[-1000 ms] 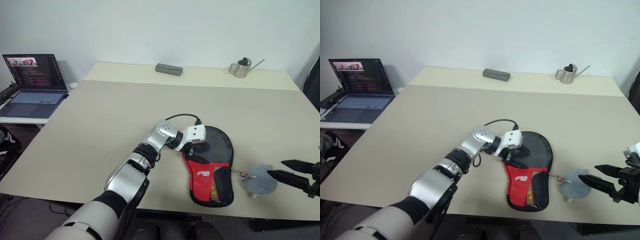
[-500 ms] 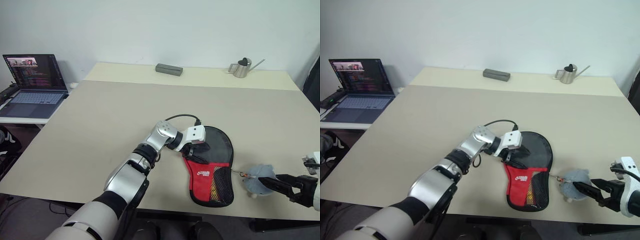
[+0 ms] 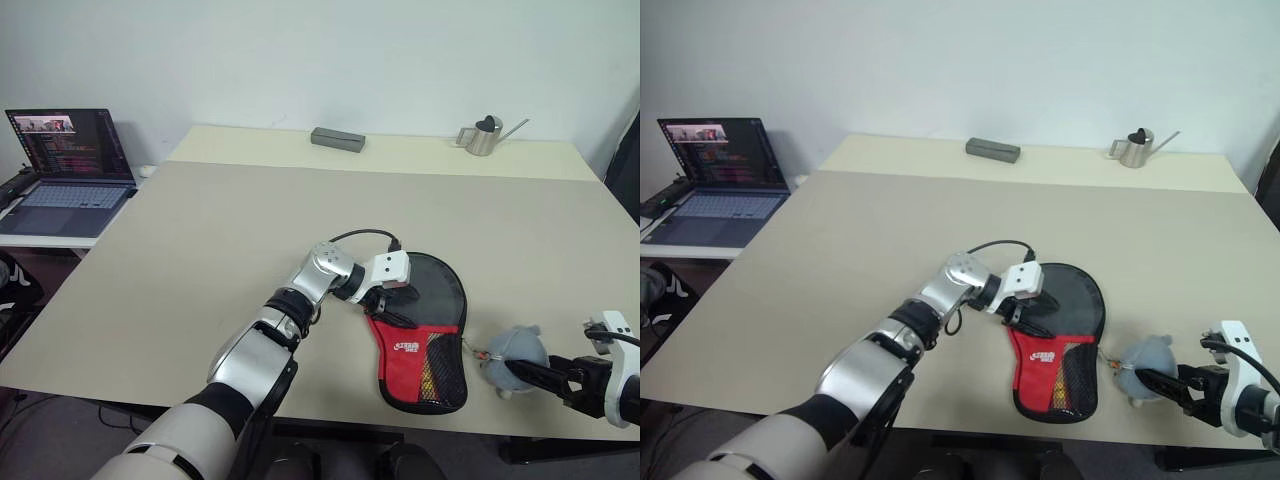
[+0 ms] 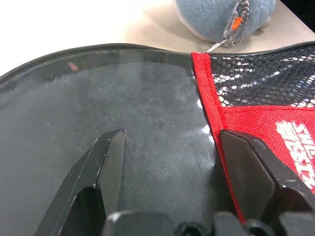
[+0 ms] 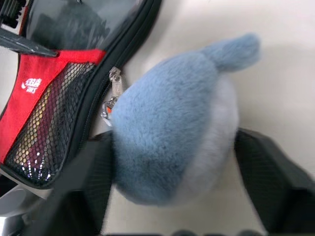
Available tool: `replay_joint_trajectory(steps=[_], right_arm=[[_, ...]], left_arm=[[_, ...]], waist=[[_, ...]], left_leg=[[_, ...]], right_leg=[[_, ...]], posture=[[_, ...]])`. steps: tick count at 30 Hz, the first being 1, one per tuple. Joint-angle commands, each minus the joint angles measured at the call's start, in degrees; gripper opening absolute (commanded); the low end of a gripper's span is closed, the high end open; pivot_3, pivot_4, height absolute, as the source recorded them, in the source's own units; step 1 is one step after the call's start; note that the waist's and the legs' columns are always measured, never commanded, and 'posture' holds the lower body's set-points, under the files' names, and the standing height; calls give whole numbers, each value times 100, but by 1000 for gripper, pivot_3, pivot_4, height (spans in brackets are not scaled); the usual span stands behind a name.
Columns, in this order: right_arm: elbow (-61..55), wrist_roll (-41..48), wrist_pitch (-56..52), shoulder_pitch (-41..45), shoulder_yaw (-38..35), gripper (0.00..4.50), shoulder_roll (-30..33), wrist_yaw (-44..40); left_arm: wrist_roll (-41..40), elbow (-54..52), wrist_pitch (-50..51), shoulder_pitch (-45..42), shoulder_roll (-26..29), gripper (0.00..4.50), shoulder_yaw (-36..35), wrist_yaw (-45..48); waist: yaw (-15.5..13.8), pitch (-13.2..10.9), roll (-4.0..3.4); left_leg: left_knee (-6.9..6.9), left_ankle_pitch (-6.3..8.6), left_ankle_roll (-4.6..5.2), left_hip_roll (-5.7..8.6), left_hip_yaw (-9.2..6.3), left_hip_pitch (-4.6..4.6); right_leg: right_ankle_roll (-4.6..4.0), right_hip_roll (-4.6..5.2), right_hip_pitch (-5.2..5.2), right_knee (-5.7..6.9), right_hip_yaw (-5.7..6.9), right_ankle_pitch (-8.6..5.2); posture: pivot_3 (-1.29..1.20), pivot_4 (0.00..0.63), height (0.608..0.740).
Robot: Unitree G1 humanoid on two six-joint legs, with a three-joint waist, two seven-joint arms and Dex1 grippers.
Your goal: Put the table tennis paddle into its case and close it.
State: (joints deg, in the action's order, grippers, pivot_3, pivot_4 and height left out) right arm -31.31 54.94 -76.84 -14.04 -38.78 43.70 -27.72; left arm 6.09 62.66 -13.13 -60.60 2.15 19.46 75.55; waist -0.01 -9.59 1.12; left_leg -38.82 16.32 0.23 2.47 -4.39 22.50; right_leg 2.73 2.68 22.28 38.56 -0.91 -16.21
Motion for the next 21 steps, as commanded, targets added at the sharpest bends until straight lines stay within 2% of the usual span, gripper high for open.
replay_joint_trajectory(steps=[1,5,8,10,21], right_arm=[[-180,-54,119,27,56,2399,26,115],[-234,-90,140,101,133,1180,87,210],[-281,-138,153,98,173,485,157,244],[-318,-146,146,91,178,175,188,227],[-530,-244,315,-303,181,53,639,-288]], left_arm=[[72,-104,-83,77,-3,3317,24,-4],[114,-88,-66,92,-27,3317,50,-32],[177,-63,-60,91,-44,3317,104,-44],[255,-36,-101,88,-50,3317,161,-99],[629,142,-418,139,-40,3317,457,-375]], waist=[[0,0,0],[1,0,-1],[1,1,0],[1,1,0],[-10,6,-2]], left_leg=[[0,0,0,0,0,-1],[0,0,0,0,0,-5],[-1,0,0,0,0,-6],[-1,0,0,0,0,-6],[1,0,1,0,-3,-52]], right_leg=[[0,0,-1,0,0,0],[0,-1,-3,2,-1,0],[0,-2,-5,2,0,0],[0,-2,-5,2,-1,0],[14,-2,-53,-7,3,-8]], posture=[[0,150,740],[0,150,740],[0,150,740],[0,150,740],[0,150,740]])
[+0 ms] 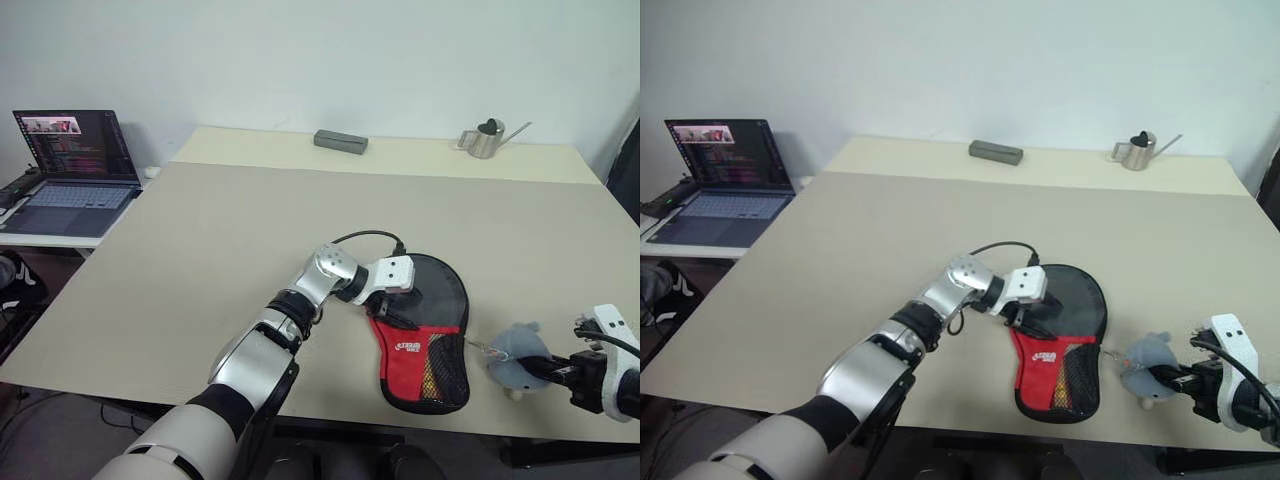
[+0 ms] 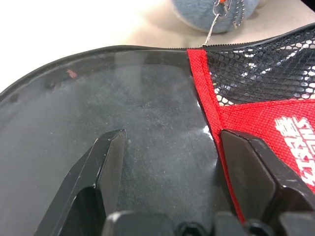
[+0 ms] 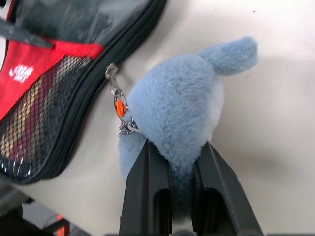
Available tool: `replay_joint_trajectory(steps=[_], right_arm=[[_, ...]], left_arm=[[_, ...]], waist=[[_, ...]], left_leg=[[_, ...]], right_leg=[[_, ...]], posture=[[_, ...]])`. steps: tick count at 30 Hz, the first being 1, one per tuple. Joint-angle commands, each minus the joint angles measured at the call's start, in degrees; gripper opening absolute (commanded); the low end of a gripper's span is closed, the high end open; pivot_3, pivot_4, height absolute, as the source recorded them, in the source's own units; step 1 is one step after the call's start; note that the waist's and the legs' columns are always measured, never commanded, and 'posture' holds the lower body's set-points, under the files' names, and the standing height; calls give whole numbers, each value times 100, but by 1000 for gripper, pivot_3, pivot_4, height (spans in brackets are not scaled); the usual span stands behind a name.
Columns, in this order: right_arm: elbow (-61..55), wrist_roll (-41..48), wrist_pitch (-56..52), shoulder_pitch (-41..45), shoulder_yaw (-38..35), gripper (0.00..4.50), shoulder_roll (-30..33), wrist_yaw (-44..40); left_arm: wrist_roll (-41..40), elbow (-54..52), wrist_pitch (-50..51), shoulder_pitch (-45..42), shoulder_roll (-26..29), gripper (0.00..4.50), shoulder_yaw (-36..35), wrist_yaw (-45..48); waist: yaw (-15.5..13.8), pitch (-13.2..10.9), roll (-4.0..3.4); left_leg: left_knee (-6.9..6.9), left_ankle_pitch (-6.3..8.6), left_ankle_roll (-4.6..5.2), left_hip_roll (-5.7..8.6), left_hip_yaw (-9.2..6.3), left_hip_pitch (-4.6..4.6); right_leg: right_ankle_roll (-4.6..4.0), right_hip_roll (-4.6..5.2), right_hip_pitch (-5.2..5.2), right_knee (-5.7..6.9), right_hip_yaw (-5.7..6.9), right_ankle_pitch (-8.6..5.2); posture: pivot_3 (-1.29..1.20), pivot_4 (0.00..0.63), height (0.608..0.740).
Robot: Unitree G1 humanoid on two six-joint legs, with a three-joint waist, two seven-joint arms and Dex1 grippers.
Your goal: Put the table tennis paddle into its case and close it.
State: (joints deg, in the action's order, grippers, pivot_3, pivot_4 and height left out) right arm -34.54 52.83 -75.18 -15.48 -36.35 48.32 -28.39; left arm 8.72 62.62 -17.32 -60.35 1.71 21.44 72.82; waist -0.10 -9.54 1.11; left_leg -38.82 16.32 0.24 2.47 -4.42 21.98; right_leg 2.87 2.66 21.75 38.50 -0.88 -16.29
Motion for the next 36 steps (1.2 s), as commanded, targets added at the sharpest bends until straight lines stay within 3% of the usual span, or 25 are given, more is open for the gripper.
replay_joint_trajectory(steps=[1,18,36], right_arm=[[-226,-48,187,-224,-69,50,221,-283],[-956,-279,998,-1412,-136,44,937,-1643],[-1506,-591,1739,-2610,-552,43,1010,-3068]], left_arm=[[369,154,-6,117,3,3317,266,-105],[390,150,-16,224,-32,3317,327,-132],[406,85,16,267,-52,3317,351,-153]], waist=[[-2,0,0],[-53,9,-6],[-113,13,14]], left_leg=[[1,0,0,0,1,-7],[4,2,1,-2,-10,-9],[6,2,1,-4,-10,-11]], right_leg=[[5,0,-7,-3,-1,-3],[28,0,-38,-58,8,1],[33,0,-41,-66,8,0]], posture=[[0,150,740],[0,150,740],[0,150,740]])
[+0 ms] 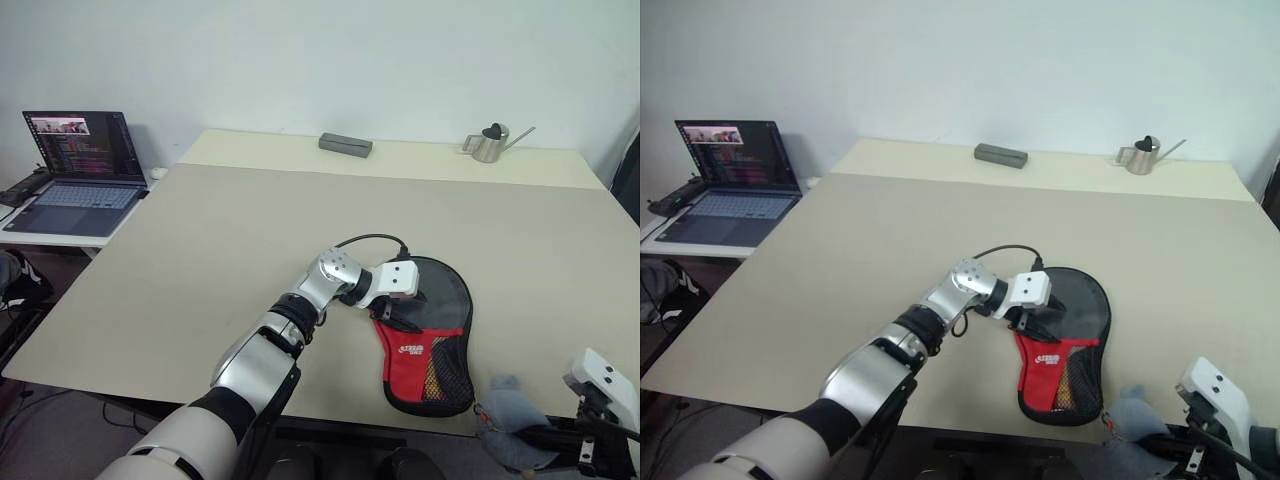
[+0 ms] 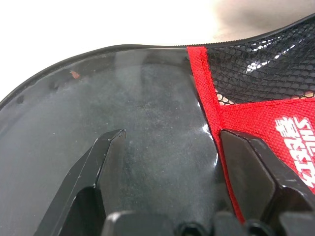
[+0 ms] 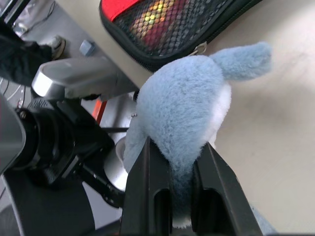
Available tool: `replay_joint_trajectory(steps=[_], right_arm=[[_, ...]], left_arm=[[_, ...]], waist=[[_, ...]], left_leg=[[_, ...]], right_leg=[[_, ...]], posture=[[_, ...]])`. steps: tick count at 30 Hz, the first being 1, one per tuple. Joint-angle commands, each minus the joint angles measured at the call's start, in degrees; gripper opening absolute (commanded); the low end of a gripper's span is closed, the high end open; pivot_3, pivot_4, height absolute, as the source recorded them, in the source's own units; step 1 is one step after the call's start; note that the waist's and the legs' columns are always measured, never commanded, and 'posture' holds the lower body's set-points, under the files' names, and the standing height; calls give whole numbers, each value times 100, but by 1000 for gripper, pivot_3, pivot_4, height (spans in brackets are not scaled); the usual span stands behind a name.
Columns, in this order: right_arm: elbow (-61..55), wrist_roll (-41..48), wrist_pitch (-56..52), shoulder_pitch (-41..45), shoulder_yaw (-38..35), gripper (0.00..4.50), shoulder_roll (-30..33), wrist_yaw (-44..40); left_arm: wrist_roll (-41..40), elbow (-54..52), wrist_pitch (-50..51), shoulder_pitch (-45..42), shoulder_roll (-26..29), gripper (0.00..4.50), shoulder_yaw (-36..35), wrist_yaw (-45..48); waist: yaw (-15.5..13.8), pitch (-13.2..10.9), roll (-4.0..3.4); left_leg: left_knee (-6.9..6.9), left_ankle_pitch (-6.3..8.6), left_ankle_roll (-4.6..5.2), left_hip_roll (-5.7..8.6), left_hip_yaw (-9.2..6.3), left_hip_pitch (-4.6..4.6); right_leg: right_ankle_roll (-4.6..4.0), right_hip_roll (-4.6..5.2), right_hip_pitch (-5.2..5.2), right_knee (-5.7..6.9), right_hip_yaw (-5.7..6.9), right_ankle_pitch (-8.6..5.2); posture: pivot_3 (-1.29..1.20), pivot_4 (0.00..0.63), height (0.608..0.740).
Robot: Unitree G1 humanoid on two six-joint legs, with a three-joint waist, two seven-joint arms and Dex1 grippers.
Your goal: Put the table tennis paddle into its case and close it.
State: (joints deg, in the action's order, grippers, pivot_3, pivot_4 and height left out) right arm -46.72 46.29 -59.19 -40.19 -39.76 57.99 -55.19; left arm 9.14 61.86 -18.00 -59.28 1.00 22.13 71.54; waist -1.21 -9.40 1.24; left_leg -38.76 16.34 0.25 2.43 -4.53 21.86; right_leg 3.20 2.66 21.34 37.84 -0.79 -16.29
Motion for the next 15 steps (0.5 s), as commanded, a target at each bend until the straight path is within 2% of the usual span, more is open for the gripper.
replay_joint_trajectory(steps=[1,8,15], right_arm=[[-312,65,161,-183,-255,43,40,-458],[-609,154,267,-393,-357,43,-1,-736],[-885,190,335,-214,137,41,8,-496]], left_arm=[[364,163,85,158,14,3317,281,-30],[374,185,87,139,-24,3317,284,-71],[386,208,93,117,-60,3317,273,-114]], waist=[[-4,-1,2],[-10,-6,10],[-20,-7,13]], left_leg=[[0,0,0,0,0,0],[3,0,0,0,-1,2],[3,0,-1,0,-2,4]], right_leg=[[0,0,0,0,0,0],[2,1,0,-6,1,0],[2,6,-1,-9,3,0]], posture=[[0,150,740],[0,150,740],[0,150,740]])
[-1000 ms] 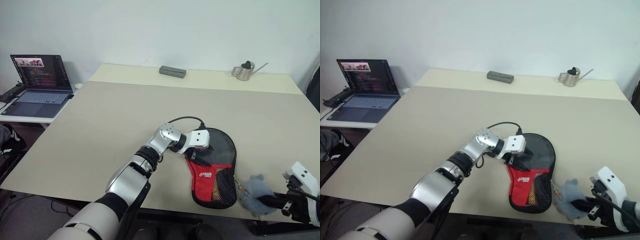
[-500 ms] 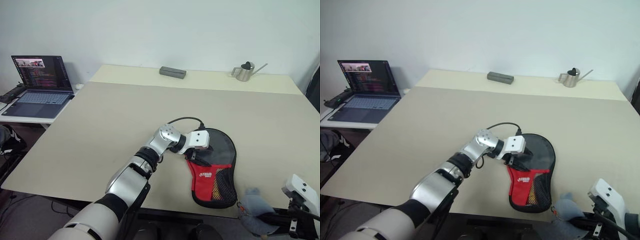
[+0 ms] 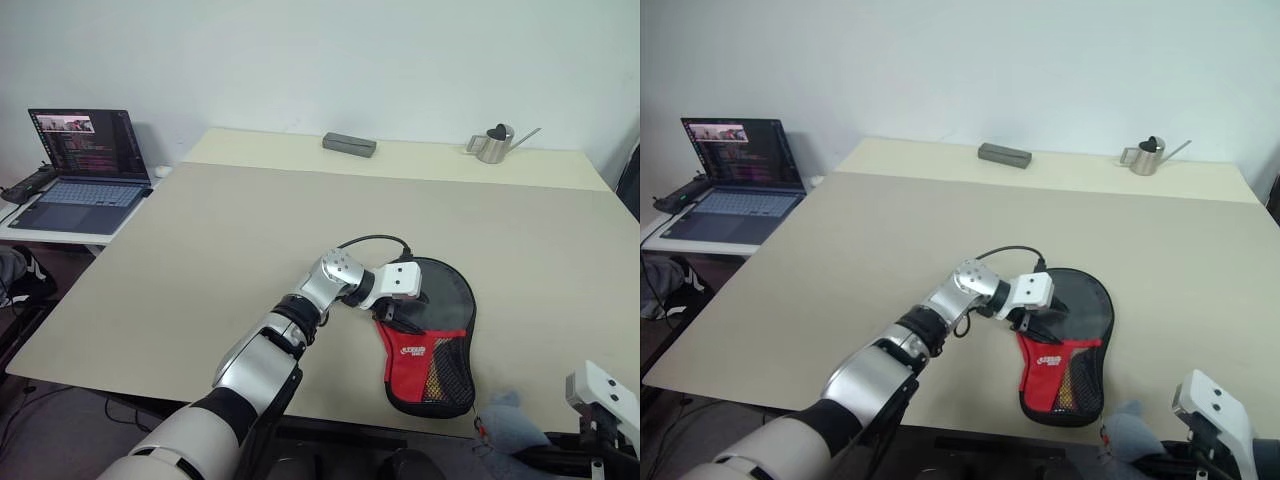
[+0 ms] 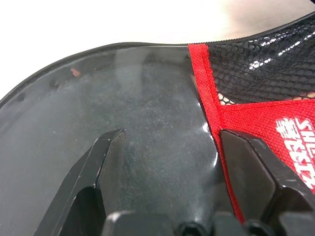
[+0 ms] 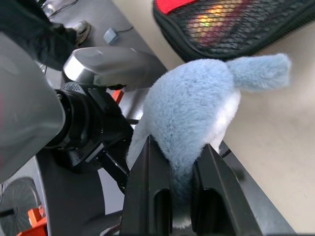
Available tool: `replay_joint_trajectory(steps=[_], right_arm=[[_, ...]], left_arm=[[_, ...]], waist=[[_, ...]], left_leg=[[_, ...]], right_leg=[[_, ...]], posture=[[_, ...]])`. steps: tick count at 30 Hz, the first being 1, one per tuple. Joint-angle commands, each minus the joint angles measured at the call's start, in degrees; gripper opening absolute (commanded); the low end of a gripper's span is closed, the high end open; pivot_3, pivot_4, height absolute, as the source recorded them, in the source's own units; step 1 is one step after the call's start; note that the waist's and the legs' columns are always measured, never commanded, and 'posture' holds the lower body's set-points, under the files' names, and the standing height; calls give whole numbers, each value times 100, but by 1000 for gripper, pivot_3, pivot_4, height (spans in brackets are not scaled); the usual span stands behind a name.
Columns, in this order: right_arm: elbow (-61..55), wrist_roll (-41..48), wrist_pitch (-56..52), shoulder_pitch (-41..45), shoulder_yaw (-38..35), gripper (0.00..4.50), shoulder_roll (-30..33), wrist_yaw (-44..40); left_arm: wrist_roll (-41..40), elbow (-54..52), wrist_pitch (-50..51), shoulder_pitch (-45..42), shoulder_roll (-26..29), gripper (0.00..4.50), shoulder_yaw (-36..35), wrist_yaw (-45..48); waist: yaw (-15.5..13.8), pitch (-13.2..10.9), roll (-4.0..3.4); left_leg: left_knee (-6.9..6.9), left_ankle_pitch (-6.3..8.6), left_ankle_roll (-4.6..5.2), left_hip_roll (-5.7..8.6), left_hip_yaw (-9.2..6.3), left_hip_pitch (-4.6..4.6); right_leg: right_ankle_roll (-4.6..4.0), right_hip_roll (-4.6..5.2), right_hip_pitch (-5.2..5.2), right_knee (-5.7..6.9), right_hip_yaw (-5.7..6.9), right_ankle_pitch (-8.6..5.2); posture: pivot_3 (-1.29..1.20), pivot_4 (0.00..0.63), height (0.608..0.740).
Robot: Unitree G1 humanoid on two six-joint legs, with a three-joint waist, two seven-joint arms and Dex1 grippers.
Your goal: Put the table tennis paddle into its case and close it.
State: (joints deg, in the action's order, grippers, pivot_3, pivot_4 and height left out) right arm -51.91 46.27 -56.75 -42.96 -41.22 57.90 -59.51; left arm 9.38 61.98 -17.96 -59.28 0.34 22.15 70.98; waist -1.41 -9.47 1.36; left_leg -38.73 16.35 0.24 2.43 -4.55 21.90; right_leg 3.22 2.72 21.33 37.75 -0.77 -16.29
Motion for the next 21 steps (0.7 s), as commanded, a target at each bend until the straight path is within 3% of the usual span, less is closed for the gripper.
replay_joint_trajectory(steps=[1,11,18,21], right_arm=[[-386,169,99,96,377,38,28,-33],[-342,-426,389,135,977,26,95,140],[-334,-358,474,-89,388,26,31,-312],[-382,-290,454,-211,198,973,5,-466]], left_arm=[[363,199,90,115,2,3317,271,-63],[364,203,108,113,-24,3317,256,-134],[369,224,109,109,-61,3317,252,-168],[370,236,104,103,-84,3317,252,-178]], waist=[[0,0,0],[-5,0,1],[-7,0,3],[-10,1,3]], left_leg=[[0,0,0,0,1,0],[-1,0,0,1,-2,-1],[-2,0,0,2,-3,-2],[-2,0,0,2,-3,-2]], right_leg=[[0,7,0,0,-1,0],[0,18,-2,0,5,0],[3,18,-6,-2,7,1],[4,18,-7,-3,8,1]], posture=[[0,150,740],[0,150,740],[0,150,740],[0,150,740]])
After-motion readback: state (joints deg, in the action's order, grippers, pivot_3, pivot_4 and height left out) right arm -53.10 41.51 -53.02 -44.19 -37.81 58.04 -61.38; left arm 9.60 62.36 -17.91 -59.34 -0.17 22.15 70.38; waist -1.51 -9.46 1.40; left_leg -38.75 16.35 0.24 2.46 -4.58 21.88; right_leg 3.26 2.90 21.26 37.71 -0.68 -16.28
